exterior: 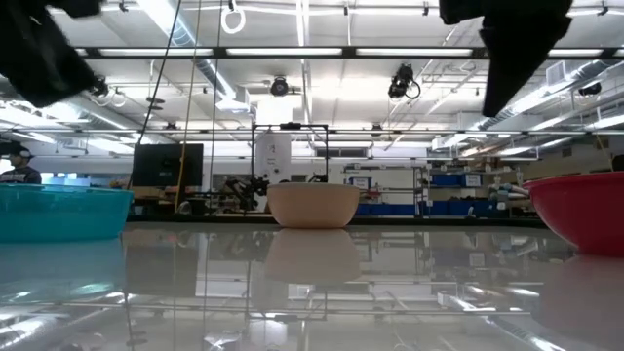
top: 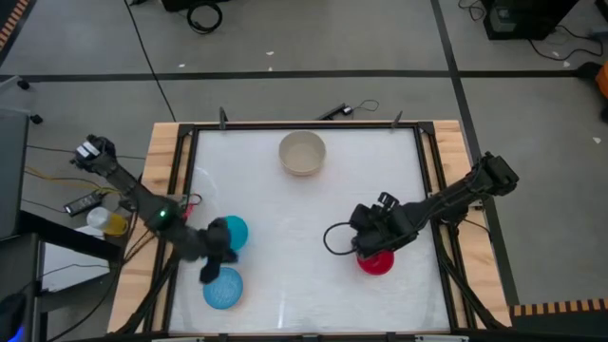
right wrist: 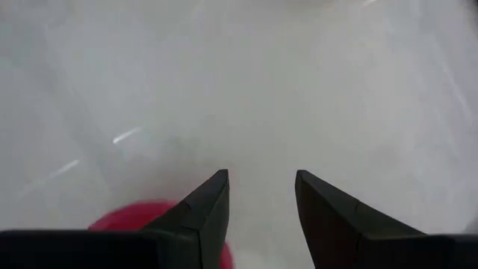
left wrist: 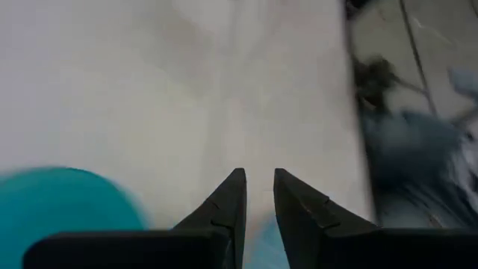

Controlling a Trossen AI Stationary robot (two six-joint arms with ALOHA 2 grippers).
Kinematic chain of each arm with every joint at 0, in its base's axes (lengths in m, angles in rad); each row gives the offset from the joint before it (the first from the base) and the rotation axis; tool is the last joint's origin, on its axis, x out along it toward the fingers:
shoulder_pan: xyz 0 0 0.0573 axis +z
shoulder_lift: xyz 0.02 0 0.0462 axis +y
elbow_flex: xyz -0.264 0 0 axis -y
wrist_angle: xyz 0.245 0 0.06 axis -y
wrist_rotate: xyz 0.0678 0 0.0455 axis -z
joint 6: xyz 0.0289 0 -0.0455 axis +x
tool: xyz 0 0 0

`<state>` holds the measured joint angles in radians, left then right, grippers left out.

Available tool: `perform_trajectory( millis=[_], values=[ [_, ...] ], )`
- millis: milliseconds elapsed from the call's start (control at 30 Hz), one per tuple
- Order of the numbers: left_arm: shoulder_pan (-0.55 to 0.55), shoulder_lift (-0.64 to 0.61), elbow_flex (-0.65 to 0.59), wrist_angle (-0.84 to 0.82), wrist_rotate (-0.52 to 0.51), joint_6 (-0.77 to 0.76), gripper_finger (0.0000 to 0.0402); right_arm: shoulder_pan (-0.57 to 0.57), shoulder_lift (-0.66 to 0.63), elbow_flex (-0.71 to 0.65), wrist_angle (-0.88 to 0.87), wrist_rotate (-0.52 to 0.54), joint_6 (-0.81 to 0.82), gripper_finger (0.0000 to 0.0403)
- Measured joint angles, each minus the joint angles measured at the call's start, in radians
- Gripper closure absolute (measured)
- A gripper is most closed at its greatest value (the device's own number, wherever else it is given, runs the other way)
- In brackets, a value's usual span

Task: Nest bowls inside each other
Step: Stack the transparent blue bowl on top of the white bowl

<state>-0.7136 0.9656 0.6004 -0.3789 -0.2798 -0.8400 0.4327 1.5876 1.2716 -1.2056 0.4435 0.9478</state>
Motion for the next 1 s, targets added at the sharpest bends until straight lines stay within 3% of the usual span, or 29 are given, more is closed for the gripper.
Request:
perform_trajectory(
  millis=[200, 400, 667, 867, 1000],
  values=[
    [-0.181, 0.203, 0.160, -0.256, 0.014, -0.302, 0.0326, -0.042, 0.000, -0.022, 0.126, 0.053, -0.084, 0.0242],
    [-0.241, 0.356, 0.217, -0.358, 0.131, -0.523, 0.0282, -0.108, 0.001, -0.068, 0.320, -0.010, -0.244, 0.0242],
    [-0.225, 0.408, 0.218, -0.403, 0.172, -0.601, 0.0216, -0.150, 0.001, -0.079, 0.342, -0.047, -0.297, 0.0242],
    [-0.191, 0.365, 0.281, -0.444, 0.163, -0.538, 0.0219, -0.149, 0.001, -0.079, 0.331, -0.053, -0.297, 0.0242],
    [-0.145, 0.353, 0.377, -0.661, 0.045, -0.467, 0.0231, -0.153, 0.001, -0.079, 0.338, -0.047, -0.297, 0.0242]
  ],
)
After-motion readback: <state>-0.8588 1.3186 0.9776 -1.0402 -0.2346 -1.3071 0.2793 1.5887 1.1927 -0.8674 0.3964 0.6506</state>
